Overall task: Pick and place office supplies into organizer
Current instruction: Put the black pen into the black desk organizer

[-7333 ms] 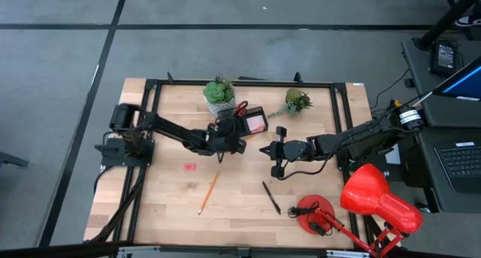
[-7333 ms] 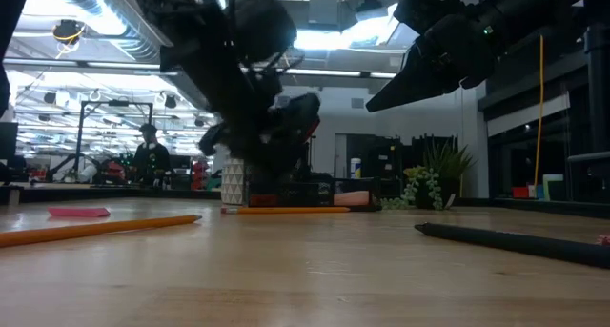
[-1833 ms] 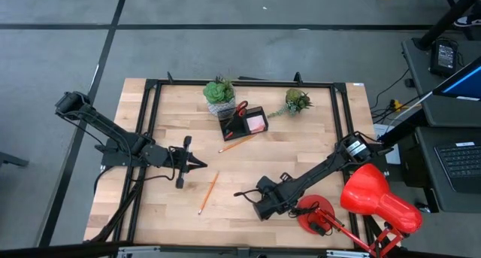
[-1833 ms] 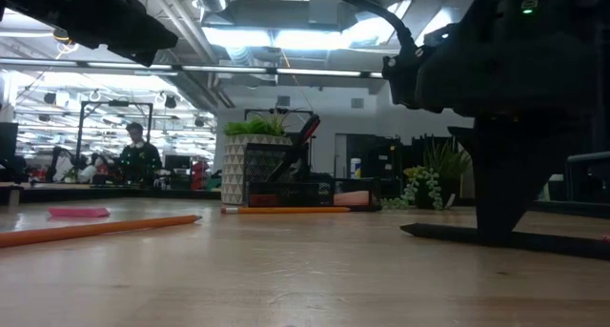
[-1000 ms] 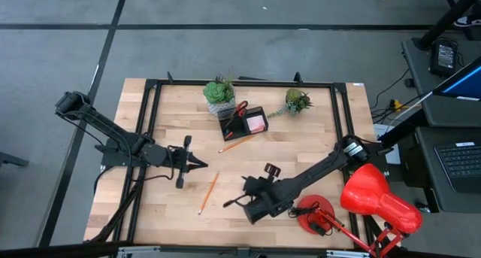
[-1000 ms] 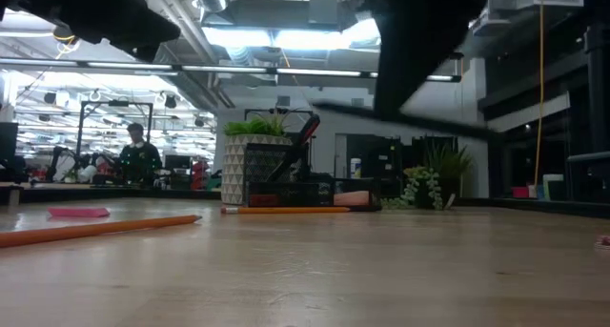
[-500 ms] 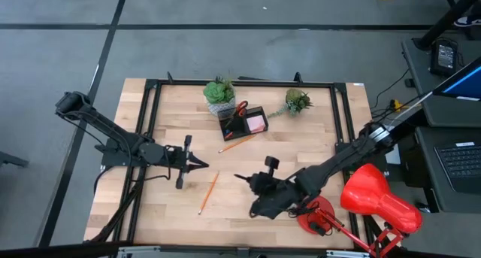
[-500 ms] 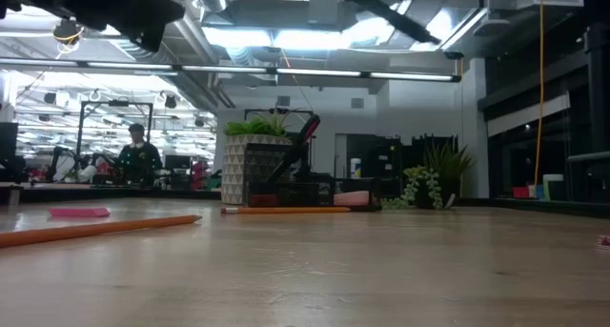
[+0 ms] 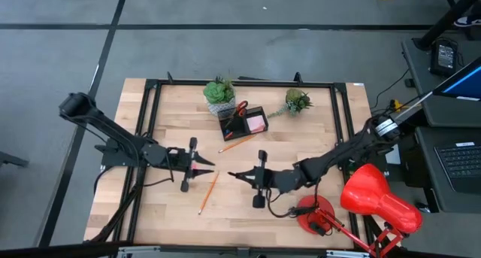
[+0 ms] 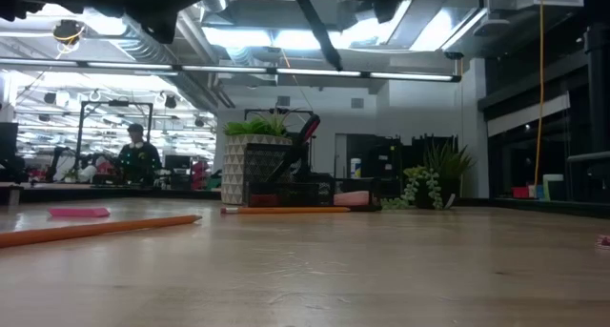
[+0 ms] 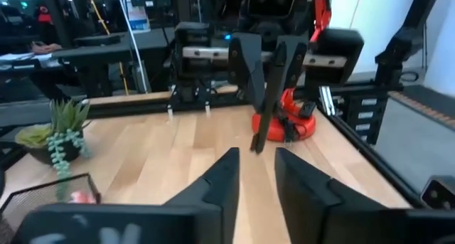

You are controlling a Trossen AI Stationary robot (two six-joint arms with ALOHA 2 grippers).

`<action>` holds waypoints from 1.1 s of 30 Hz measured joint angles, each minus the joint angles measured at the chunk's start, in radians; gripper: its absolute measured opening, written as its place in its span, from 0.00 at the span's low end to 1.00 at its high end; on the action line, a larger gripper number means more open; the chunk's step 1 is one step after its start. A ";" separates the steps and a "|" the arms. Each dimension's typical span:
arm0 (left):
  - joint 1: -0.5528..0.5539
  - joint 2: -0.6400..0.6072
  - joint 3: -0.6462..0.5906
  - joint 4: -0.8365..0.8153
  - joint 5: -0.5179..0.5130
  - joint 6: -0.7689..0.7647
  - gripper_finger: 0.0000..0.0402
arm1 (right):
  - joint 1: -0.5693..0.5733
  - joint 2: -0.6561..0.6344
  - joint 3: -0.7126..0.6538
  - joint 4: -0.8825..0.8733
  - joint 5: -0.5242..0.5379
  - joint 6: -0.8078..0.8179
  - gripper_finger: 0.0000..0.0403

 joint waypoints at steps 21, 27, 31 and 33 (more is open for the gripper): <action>0.119 0.171 0.018 0.304 0.152 -0.075 0.39 | -0.092 0.000 -0.055 0.265 -0.148 -0.181 0.04; 0.159 0.224 0.068 0.304 0.202 -0.081 0.39 | -0.106 0.000 -0.055 0.266 -0.172 -0.182 0.04; 0.175 0.255 0.100 0.304 0.253 -0.081 0.39 | -0.110 0.000 -0.055 0.266 -0.172 -0.184 0.04; 0.178 0.264 0.116 0.304 0.276 -0.078 0.39 | -0.110 0.000 -0.055 0.265 -0.172 -0.185 0.04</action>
